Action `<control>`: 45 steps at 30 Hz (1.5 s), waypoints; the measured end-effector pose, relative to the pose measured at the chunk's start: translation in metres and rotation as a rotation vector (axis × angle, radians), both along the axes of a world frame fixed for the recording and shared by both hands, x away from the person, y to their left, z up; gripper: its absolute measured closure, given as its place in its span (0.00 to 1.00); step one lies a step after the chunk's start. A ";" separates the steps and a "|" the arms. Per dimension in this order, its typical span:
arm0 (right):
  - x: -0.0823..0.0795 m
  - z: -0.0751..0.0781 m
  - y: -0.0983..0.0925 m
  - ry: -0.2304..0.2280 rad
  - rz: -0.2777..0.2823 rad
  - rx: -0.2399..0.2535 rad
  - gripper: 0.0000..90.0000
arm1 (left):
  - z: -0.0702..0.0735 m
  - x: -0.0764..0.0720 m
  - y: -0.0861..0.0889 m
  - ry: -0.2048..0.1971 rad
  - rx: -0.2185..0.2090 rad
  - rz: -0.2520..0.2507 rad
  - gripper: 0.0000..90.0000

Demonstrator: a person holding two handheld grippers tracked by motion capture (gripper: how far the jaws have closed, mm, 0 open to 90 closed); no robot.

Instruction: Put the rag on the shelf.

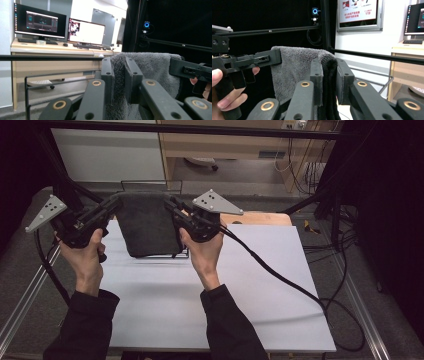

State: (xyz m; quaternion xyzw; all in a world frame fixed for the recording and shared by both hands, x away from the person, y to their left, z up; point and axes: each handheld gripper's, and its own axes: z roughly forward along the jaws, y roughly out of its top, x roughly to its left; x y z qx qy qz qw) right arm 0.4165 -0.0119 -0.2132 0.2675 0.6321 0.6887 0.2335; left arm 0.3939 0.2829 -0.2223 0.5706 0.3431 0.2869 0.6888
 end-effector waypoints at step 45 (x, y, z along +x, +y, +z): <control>0.043 0.078 0.042 -0.111 -0.031 0.019 0.88 | 0.068 0.048 0.033 -0.102 -0.099 0.039 0.89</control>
